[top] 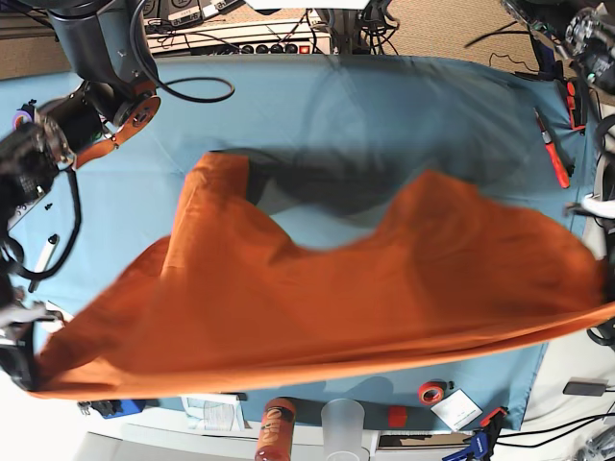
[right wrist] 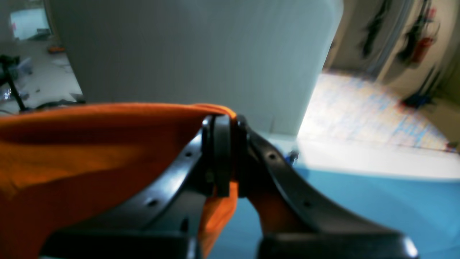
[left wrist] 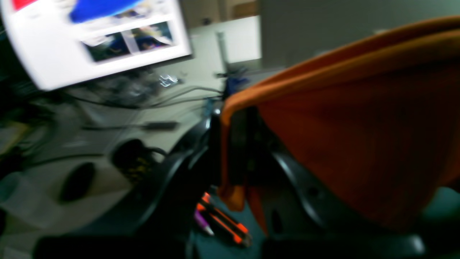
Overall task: Layout the t-shirt on the table in an organized manner, then fold the t-shirt properly
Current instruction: 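Lift the shirt high with both grippers and shake it out, then lay the shirt flat on the table and open both grippers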
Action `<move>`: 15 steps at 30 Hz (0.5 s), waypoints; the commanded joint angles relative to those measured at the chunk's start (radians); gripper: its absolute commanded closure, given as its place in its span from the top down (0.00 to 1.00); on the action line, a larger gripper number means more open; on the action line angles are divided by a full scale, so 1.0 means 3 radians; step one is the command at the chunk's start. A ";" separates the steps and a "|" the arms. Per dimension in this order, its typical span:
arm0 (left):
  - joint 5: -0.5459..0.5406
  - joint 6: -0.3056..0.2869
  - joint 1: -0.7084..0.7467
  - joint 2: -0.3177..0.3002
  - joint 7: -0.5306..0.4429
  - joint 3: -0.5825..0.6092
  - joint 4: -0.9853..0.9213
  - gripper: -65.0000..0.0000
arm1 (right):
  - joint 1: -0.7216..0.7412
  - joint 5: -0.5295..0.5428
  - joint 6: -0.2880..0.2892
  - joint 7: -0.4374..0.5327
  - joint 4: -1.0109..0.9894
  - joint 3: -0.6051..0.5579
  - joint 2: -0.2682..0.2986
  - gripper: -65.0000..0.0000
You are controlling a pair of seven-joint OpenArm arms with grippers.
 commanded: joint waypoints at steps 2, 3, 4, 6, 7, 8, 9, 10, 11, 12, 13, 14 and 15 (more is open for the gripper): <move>0.0262 0.0064 -0.0048 -0.0058 -0.0224 0.0262 -0.0160 0.00 | 0.0106 -0.0286 -0.0062 0.0254 -0.0215 -0.0100 0.0057 0.00; 0.0360 0.0079 -0.0071 -0.0058 -0.0313 0.0406 -0.0268 0.00 | 0.0118 -0.0381 -0.0064 0.0305 -0.0348 -0.0158 0.0058 0.00; 0.0455 0.0128 -0.0111 -0.0058 -0.0388 0.0547 -0.0383 0.00 | 0.0125 -0.0444 -0.0062 0.0366 -0.0479 -0.0212 0.0069 0.00; 0.0660 0.0191 -0.0233 -0.0060 -0.0492 0.0827 -0.0637 0.00 | 0.0132 -0.0496 -0.0062 0.0511 -0.0782 -0.0359 0.0132 0.00; 0.0762 0.0205 -0.0319 -0.0058 -0.0534 0.0964 -0.0782 0.00 | 0.0145 -0.0547 -0.0062 0.0600 -0.0938 -0.0444 0.0170 0.00; 0.0856 0.0212 -0.0415 -0.0058 -0.0581 0.1097 -0.0947 0.00 | 0.0174 -0.0622 -0.0064 0.0676 -0.1104 -0.0530 0.0205 0.00; 0.0930 0.0210 -0.0514 -0.0060 -0.0628 0.1223 -0.1125 0.00 | 0.0224 -0.0698 -0.0064 0.0727 -0.1274 -0.0617 0.0231 0.00; 0.0994 0.0210 -0.0621 -0.0057 -0.0694 0.1344 -0.1312 0.00 | 0.0284 -0.0781 -0.0064 0.0762 -0.1446 -0.0690 0.0251 0.00; 0.1040 0.0211 -0.0725 -0.0058 -0.0768 0.1457 -0.1503 0.00 | 0.0350 -0.0838 -0.0064 0.0825 -0.1617 -0.0762 0.0266 0.00; 0.1100 0.0212 -0.0835 -0.0058 -0.0856 0.1564 -0.1700 0.00 | 0.0423 -0.0900 -0.0067 0.0913 -0.1794 -0.0815 0.0272 0.00; 0.1162 0.0212 -0.0959 -0.0056 -0.0951 0.1677 -0.1907 0.00 | 0.0502 -0.0980 -0.0069 0.1040 -0.1976 -0.0852 0.0271 0.00; 0.1232 0.0212 -0.1088 -0.0050 -0.1058 0.1784 -0.2116 0.00 | 0.0585 -0.1058 -0.0069 0.1185 -0.2164 -0.0881 0.0268 0.00; 0.1303 0.0211 -0.1221 -0.0048 -0.1155 0.1888 -0.2319 0.00 | 0.0676 -0.1130 -0.0070 0.1324 -0.2352 -0.0909 0.0268 0.00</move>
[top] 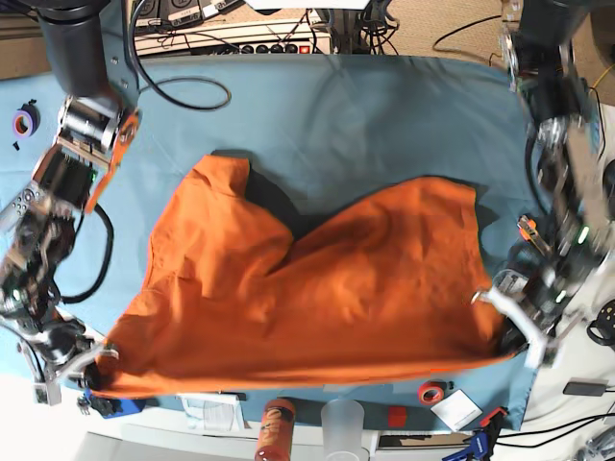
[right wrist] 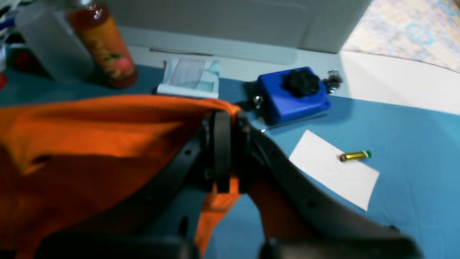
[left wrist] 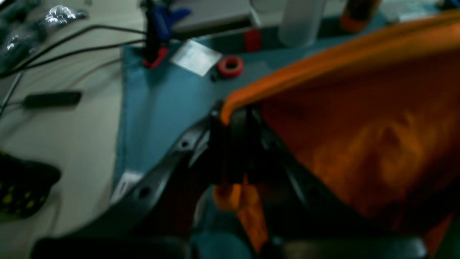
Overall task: Layout the t-shirt on the table in an organized manner, then fold the t-shirt properly
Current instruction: 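Lay the shirt flat on the table and open both grippers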
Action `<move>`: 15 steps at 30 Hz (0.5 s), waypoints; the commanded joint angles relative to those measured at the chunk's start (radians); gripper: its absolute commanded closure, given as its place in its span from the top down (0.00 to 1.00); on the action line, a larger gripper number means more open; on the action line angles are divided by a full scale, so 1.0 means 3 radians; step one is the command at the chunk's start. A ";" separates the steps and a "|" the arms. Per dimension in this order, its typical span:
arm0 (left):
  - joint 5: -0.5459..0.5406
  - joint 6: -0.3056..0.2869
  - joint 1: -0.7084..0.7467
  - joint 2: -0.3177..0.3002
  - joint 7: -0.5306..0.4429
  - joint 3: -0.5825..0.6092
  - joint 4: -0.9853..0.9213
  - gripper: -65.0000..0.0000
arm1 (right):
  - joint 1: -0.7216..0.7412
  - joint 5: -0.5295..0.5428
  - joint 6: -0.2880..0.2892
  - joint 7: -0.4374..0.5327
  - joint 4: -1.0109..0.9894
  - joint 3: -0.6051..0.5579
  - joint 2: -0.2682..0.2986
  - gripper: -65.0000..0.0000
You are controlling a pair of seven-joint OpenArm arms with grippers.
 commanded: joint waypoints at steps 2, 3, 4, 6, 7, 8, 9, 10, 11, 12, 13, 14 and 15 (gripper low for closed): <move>0.0128 0.0039 -0.0364 -0.0039 -0.0280 0.0184 -0.0340 0.00 | 0.0310 -0.0137 -0.0060 0.0333 -0.0287 -0.0015 0.0064 0.00; 0.0174 0.0029 -0.0496 -0.0032 -0.0361 0.0289 -0.0539 0.00 | 0.0394 -0.0195 -0.0057 0.0398 -0.0458 -0.0015 0.0064 0.00; 0.0207 0.0011 -0.0619 -0.0031 -0.0429 0.0390 -0.0735 0.00 | 0.0476 -0.0212 -0.0057 0.0425 -0.0619 -0.0015 0.0064 0.00; 0.0211 -0.0069 -0.0833 -0.0031 -0.0524 0.0573 -0.1063 0.06 | 0.0614 -0.0209 -0.0053 0.0429 -0.0865 -0.0015 0.0062 0.04; 0.0234 -0.0102 -0.0921 -0.0031 -0.0553 0.0649 -0.1180 0.20 | 0.0660 -0.0209 -0.0046 0.0429 -0.0931 -0.0015 0.0062 0.15; 0.0280 -0.0111 -0.0989 -0.0031 -0.0552 0.0708 -0.1266 0.33 | 0.0684 -0.0209 -0.0046 0.0430 -0.0949 -0.0015 0.0062 0.25; 0.0309 -0.0088 -0.1038 -0.0029 -0.0551 0.0754 -0.1310 0.45 | 0.0702 -0.0209 -0.0048 0.0450 -0.0949 -0.0015 0.0062 0.32; 0.0318 -0.0010 -0.1072 -0.0023 -0.0547 0.0782 -0.1324 0.53 | 0.0720 -0.0210 -0.0048 0.0470 -0.0949 -0.0015 0.0064 0.36; 0.0315 0.0099 -0.1090 -0.0010 -0.0547 0.0787 -0.1322 0.58 | 0.0736 -0.0212 -0.0048 0.0506 -0.0949 -0.0015 0.0064 0.36; 0.0317 0.0198 -0.1105 0.0006 -0.0546 0.0781 -0.1321 0.60 | 0.0750 -0.0211 -0.0048 0.0551 -0.0949 -0.0015 0.0064 0.36; 0.0317 0.0263 -0.1118 0.0023 -0.0537 0.0779 -0.1321 0.60 | 0.0762 -0.0210 -0.0048 0.0568 -0.0949 -0.0015 0.0064 0.36; 0.0317 0.0289 -0.1122 0.0032 -0.0534 0.0779 -0.1321 0.60 | 0.0776 -0.0211 -0.0050 0.0562 -0.0947 -0.0015 0.0064 0.36; 0.0315 0.0291 -0.1122 0.0034 -0.0525 0.0779 -0.1321 0.60 | 0.0786 -0.0210 -0.0057 0.0566 -0.0947 -0.0014 0.0064 0.36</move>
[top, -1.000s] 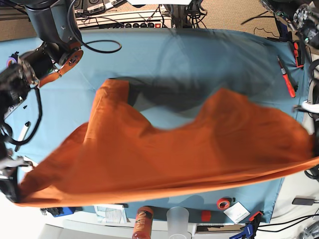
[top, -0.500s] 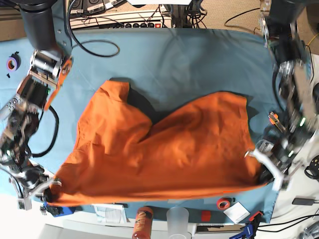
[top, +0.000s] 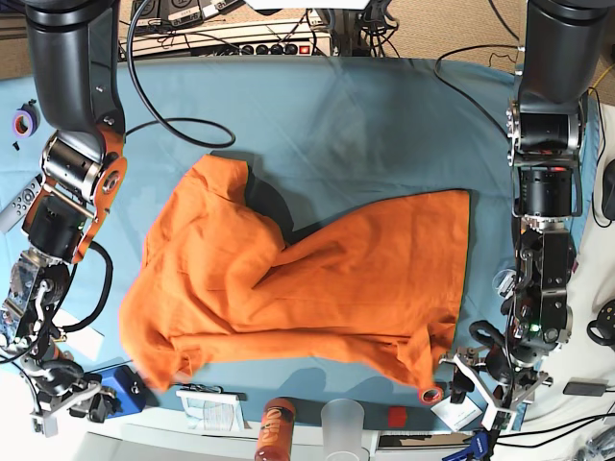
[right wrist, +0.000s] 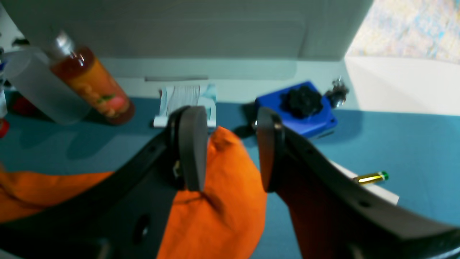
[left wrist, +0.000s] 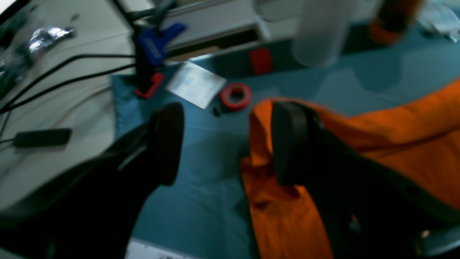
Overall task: Layout the t-shirt on the table in an organized manner, then fold the t-shirt properly
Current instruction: 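Lay the shirt flat on the table and open both grippers, then grasp the shirt's shoulder corners with both grippers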
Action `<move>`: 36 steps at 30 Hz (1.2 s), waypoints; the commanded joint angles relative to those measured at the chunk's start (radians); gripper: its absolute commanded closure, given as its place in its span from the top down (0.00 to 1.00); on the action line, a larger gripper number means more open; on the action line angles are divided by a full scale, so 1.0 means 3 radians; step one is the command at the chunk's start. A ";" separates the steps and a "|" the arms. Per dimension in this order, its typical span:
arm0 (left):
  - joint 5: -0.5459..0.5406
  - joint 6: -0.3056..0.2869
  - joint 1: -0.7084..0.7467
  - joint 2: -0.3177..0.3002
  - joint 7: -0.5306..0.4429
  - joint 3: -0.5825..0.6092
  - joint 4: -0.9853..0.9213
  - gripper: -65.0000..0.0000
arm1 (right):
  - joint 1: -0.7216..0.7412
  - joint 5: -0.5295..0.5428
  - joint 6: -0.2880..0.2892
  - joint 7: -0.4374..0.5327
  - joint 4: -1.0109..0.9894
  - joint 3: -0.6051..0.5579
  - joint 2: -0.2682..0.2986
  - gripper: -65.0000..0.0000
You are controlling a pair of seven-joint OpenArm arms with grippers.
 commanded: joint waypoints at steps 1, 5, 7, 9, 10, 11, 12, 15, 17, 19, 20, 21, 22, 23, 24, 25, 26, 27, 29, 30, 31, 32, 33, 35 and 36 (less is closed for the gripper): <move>-0.0022 -0.0001 -0.0112 -0.0014 -0.0008 -0.0014 0.0057 0.60 | 0.0142 0.0057 -0.0018 0.0088 0.0067 0.0004 0.0048 0.36; -0.0025 0.0000 -0.0112 -0.0017 0.0343 -0.0017 0.0058 0.60 | 0.0142 0.0061 -0.0017 0.0057 0.0095 0.0006 0.0047 0.36; -0.0067 0.0001 -0.0111 -0.0019 0.0532 -0.0017 0.0075 0.59 | 0.0141 0.0153 -0.0017 -0.0123 0.0161 0.0006 0.0047 0.36; -0.0097 0.0001 -0.0111 -0.0018 0.0699 -0.0017 0.0104 0.59 | 0.0140 0.0303 -0.0015 -0.0362 0.0287 0.0006 0.0047 0.36; -0.0117 0.0000 -0.0109 -0.0018 0.0774 -0.0017 0.0125 0.59 | 0.0134 0.0369 -0.0015 -0.0464 0.0374 0.0006 0.0047 0.36; -0.0161 0.0000 -0.0109 -0.0018 0.0866 -0.0017 0.0149 0.59 | 0.0122 0.0423 -0.0014 -0.0557 0.0474 0.0006 0.0047 0.36; -0.0217 -0.0001 -0.0107 -0.0019 0.0973 -0.0017 0.0181 0.59 | 0.0107 0.0465 -0.0014 -0.0640 0.0589 0.0006 0.0047 0.36; -0.0320 0.0000 -0.0045 -0.0027 0.1260 -0.0017 0.0376 0.59 | -0.0036 0.0486 -0.0015 -0.0839 0.1020 0.0006 0.0047 0.36; -0.0352 0.0000 0.0039 -0.0043 0.1432 -0.0031 0.0582 0.56 | -0.0193 0.0496 -0.0015 -0.0923 0.1334 0.0006 0.0048 0.36; -0.0389 0.0009 0.0165 -0.0045 0.1588 -0.0120 0.0870 0.54 | -0.0397 0.0538 -0.0015 -0.1006 0.1654 0.0009 0.0047 0.36; -0.0420 0.0046 0.0242 -0.0045 0.1662 -0.0184 0.1031 0.54 | -0.0511 0.0590 -0.0015 -0.1066 0.1806 0.0009 0.0048 0.36; -0.0444 0.0080 0.0324 -0.0045 0.1715 -0.0253 0.1188 0.54 | -0.0623 0.0640 -0.0015 -0.1120 0.1947 0.0009 0.0048 0.36; -0.0451 0.0088 0.0411 -0.0045 0.1759 -0.0331 0.1344 0.54 | -0.0736 0.0687 -0.0015 -0.1169 0.2079 0.0009 0.0047 0.36; -0.0450 0.0086 0.0504 -0.0046 0.1797 -0.0409 0.1479 0.54 | -0.0844 0.0752 -0.0018 -0.1223 0.2199 0.0009 0.0048 0.36; -0.0451 0.0083 0.0596 -0.0045 0.1825 -0.0493 0.1589 0.54 | -0.0950 0.0814 -0.0029 -0.1294 0.2310 0.0015 0.0048 0.36; -0.0451 0.0074 0.0694 -0.0046 0.1841 -0.0577 0.1678 0.54 | -0.1050 0.0888 -0.0043 -0.1385 0.2420 0.0038 0.0047 0.36; -0.0467 0.0072 0.0797 -0.0046 0.1849 -0.0660 0.1747 0.54 | -0.1143 0.0964 -0.0057 -0.1474 0.2520 0.0071 0.0047 0.36; -0.0495 0.0074 0.0896 -0.0046 0.1849 -0.0739 0.1798 0.54 | -0.1231 0.1025 -0.0064 -0.1545 0.2603 0.0123 0.0047 0.36; -0.0598 0.0072 0.1078 -0.0046 0.1849 -0.0894 0.1858 0.54 | -0.1386 0.1139 -0.0065 -0.1597 0.2721 0.0267 0.0047 0.36; -0.0657 0.0070 0.1162 -0.0046 0.1850 -0.0969 0.1884 0.54 | -0.1459 0.1198 -0.0064 -0.1607 0.2758 0.0354 0.0047 0.36; -0.0706 0.0034 0.1240 -0.0046 0.1850 -0.1043 0.1912 0.54 | -0.1522 0.1256 -0.0064 -0.1638 0.2785 0.0443 0.0047 0.36; -0.0753 -0.0031 0.1314 -0.0046 0.1859 -0.1119 0.1944 0.54 | -0.1581 0.1325 -0.0062 -0.1698 0.2806 0.0533 0.0047 0.36; -0.0825 -0.0092 0.1380 -0.0048 0.1892 -0.1195 0.1976 0.54 | -0.1633 0.1399 -0.0062 -0.1780 0.2815 0.0622 0.0046 0.36; -0.0991 -0.0173 0.1509 -0.0075 0.1937 -0.1335 0.2055 0.54 | -0.1755 0.1559 -0.0062 -0.1937 0.2825 0.0790 0.0047 0.36; -0.1063 -0.0211 0.1581 -0.0107 0.1937 -0.1391 0.2101 0.54 | -0.1829 0.1623 -0.0062 -0.1984 0.2825 0.0863 0.0047 0.36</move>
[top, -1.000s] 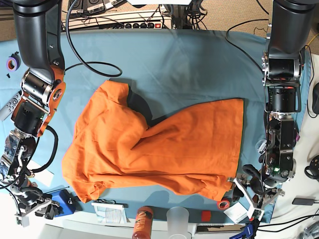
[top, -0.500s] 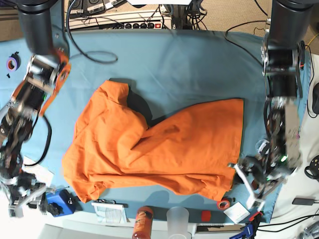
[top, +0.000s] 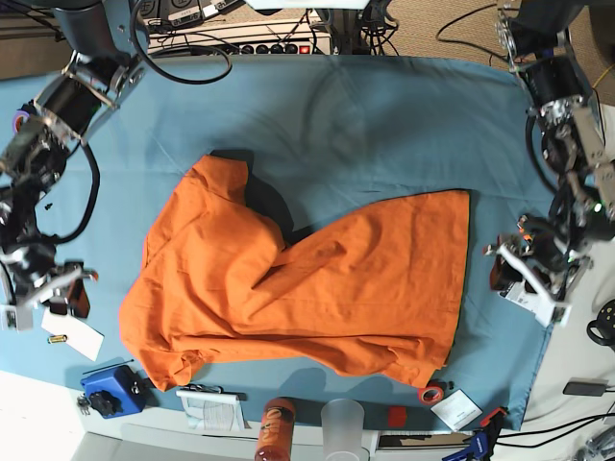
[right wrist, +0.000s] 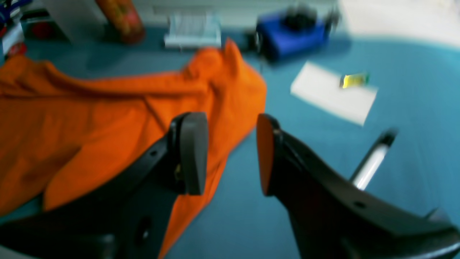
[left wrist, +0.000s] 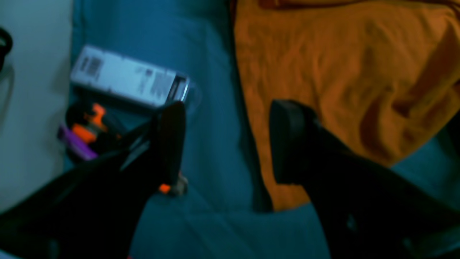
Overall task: Layout the t-shirt on the table in an organized manner, then fold the t-shirt properly
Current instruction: 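Grasp the shirt's shoulder corners with both grippers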
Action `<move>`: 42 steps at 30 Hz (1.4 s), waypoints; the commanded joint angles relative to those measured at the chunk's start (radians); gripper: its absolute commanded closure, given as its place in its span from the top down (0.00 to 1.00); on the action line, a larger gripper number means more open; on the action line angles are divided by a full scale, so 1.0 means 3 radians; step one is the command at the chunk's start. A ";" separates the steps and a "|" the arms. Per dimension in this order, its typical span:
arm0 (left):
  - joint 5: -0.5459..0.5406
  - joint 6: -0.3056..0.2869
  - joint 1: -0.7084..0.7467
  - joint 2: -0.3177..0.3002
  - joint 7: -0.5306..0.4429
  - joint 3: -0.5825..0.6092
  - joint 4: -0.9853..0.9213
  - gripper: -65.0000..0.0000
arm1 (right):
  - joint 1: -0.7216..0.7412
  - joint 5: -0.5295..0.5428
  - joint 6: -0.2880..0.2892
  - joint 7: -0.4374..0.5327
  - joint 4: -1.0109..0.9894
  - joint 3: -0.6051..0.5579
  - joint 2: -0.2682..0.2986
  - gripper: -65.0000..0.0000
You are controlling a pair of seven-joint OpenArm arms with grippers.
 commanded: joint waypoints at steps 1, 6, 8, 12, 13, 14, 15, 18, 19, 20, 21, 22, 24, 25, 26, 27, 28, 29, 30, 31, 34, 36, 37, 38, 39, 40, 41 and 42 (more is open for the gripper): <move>-0.0080 -0.0039 0.0005 -0.0097 -0.0055 -0.0072 0.0111 0.54 | -0.0010 0.0079 -0.0001 0.0033 0.0056 0.0080 0.0057 0.36; -0.0107 -0.0069 0.0426 -0.0409 -0.0058 -0.0281 0.0360 0.54 | -0.0482 0.0103 -0.0024 -0.0060 0.0056 0.0306 0.0057 0.36; -0.0107 -0.0067 0.0579 -0.0547 -0.0071 -0.0388 0.0406 0.54 | -0.0668 0.0106 -0.0032 -0.0102 0.0056 0.0310 0.0057 0.36; -0.0108 -0.0067 0.0799 -0.0778 -0.0072 -0.0605 0.0415 0.54 | -0.0998 0.0259 -0.0032 -0.0118 0.0056 0.0308 0.0020 0.36; -0.0108 -0.0067 0.0843 -0.0823 -0.0072 -0.0652 0.0413 0.54 | -0.1069 0.0319 -0.0032 -0.0130 0.0056 0.0308 -0.0006 0.36; -0.0108 -0.0067 0.0889 -0.0866 -0.0076 -0.0696 0.0415 0.54 | -0.1141 0.0385 -0.0031 -0.0146 0.0056 0.0308 -0.0034 0.36; -0.0107 -0.0066 0.0937 -0.0904 -0.0083 -0.0735 0.0413 0.54 | -0.1209 0.0434 -0.0029 -0.0153 0.0056 0.0308 -0.0075 0.36; -0.0108 -0.0066 0.1035 -0.1003 -0.0094 -0.0793 0.0415 0.54 | -0.1429 0.0605 -0.0028 -0.0151 0.0056 0.0308 -0.0238 0.36; -0.0108 -0.0066 0.1059 -0.1035 -0.0093 -0.0792 0.0415 0.54 | -0.1494 0.0689 -0.0027 -0.0148 0.0056 0.0308 -0.0306 0.36; -0.0108 -0.0066 0.1064 -0.1047 -0.0093 -0.0792 0.0415 0.54 | -0.1551 0.0801 -0.0024 -0.0149 0.0056 0.0308 -0.0381 0.36; -0.0108 -0.0065 0.1063 -0.1049 -0.0094 -0.0792 0.0415 0.54 | -0.1600 0.0910 0.0025 -0.0150 0.0056 0.0308 -0.0464 0.36; -0.0108 -0.0066 0.1063 -0.1048 -0.0097 -0.0792 0.0415 0.54 | -0.1642 0.0993 0.0089 -0.0144 0.0056 0.0308 -0.0549 0.36; -0.0108 -0.0065 0.1063 -0.1048 -0.0095 -0.0792 0.0415 0.54 | -0.1691 0.1053 0.0229 -0.0114 0.0056 0.0308 -0.0717 0.36; -0.0108 -0.0065 0.1062 -0.1048 -0.0098 -0.0792 0.0415 0.54 | -0.1696 0.1054 0.0278 -0.0062 0.0056 0.0309 -0.0792 0.36; -0.0108 -0.0065 0.1062 -0.1048 -0.0099 -0.0792 0.0415 0.54 | -0.1692 0.1054 0.0338 -0.0025 0.0056 0.0308 -0.0857 0.36; -0.0108 -0.0065 0.1063 -0.1048 -0.0099 -0.0792 0.0415 0.54 | -0.1689 0.1076 0.0371 0.0000 0.0056 0.0304 -0.0910 0.36; -0.0108 -0.0065 0.1063 -0.1048 -0.0098 -0.0792 0.0415 0.54 | -0.1684 0.1076 0.0387 0.0009 0.0056 0.0290 -0.0947 0.36; -0.0109 -0.0065 0.1063 -0.1048 -0.0099 -0.0792 0.0415 0.54 | -0.1684 0.1074 0.0401 0.0036 0.0056 0.0263 -0.0963 0.36; -0.0108 -0.0065 0.1062 -0.1048 -0.0111 -0.0792 0.0415 0.54 | -0.1685 0.1044 0.0404 0.0071 0.0056 0.0226 -0.0970 0.36; -0.0108 -0.0065 0.1063 -0.1048 -0.0131 -0.0792 0.0415 0.54 | -0.1685 0.0982 0.0407 0.0130 0.0055 0.0181 -0.0969 0.36; -0.0108 -0.0065 0.1063 -0.1048 -0.0150 -0.0792 0.0415 0.54 | -0.1685 0.0674 0.0352 0.0348 0.0050 0.0004 -0.0969 0.36; -0.0109 -0.0065 0.1055 -0.1048 -0.0155 -0.0792 0.0415 0.54 | -0.1685 0.0535 0.0301 0.0472 0.0029 -0.0130 -0.0969 0.36; -0.0108 -0.0065 0.1054 -0.1048 -0.0156 -0.0792 0.0415 0.54 | -0.1685 0.0463 0.0264 0.0533 0.0022 -0.0196 -0.0970 0.36; -0.0109 -0.0065 0.1054 -0.1048 -0.0158 -0.0792 0.0415 0.54 | -0.1684 0.0388 0.0203 0.0576 0.0010 -0.0258 -0.0970 0.36; -0.0109 -0.0065 0.1055 -0.1048 -0.0158 -0.0792 0.0415 0.54 | -0.1685 0.0317 0.0131 0.0593 0.0009 -0.0314 -0.0971 0.36; -0.0108 -0.0065 0.1054 -0.1048 -0.0158 -0.0792 0.0415 0.54 | -0.1685 0.0231 0.0072 0.0599 0.0009 -0.0361 -0.0987 0.36; -0.0109 -0.0065 0.1054 -0.1048 -0.0159 -0.0792 0.0415 0.54 | -0.1685 0.0145 0.0057 0.0643 0.0009 -0.0397 -0.1008 0.36; -0.0109 -0.0065 0.1055 -0.1048 -0.0160 -0.0792 0.0415 0.54 | -0.1685 0.0080 0.0056 0.0699 0.0009 -0.0429 -0.1025 0.36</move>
